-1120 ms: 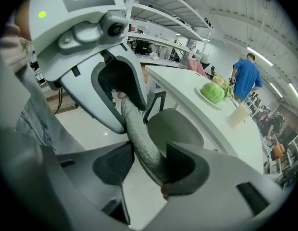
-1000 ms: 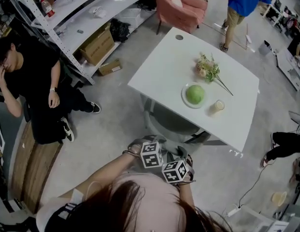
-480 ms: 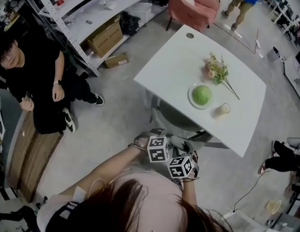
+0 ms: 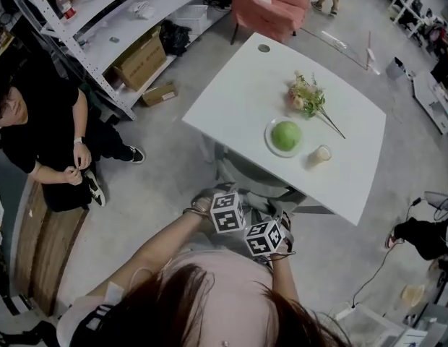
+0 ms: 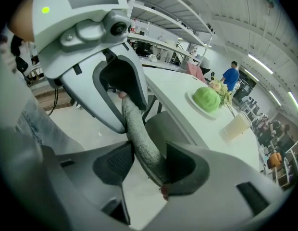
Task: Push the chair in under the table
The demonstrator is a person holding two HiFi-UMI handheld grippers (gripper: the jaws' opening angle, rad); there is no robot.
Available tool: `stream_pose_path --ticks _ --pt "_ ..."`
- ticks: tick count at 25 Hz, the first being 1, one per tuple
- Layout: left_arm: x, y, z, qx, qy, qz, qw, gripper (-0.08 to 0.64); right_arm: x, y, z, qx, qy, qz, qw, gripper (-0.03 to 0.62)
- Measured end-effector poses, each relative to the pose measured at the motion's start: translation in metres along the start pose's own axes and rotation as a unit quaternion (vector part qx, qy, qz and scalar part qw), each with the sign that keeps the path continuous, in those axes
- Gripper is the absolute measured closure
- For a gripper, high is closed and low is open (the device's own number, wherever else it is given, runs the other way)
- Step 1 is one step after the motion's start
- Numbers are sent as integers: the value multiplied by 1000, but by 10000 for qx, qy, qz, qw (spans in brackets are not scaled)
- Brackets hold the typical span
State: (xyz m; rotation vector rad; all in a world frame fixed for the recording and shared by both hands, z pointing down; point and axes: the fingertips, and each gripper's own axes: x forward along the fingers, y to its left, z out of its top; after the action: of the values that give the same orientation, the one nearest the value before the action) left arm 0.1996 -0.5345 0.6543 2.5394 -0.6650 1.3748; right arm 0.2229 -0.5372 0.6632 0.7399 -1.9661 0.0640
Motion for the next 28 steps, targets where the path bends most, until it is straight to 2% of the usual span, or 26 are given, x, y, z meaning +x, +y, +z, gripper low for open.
stream_pose_path --ticks 22,28 --pt "8 20 13 -40 -153 157 9998 353 9 -22 4 -72 -162 -196 9997 370" --pt "3 13 13 -217 -309 370 9986 350 1 -19 1 109 -239 -474 9985 370"
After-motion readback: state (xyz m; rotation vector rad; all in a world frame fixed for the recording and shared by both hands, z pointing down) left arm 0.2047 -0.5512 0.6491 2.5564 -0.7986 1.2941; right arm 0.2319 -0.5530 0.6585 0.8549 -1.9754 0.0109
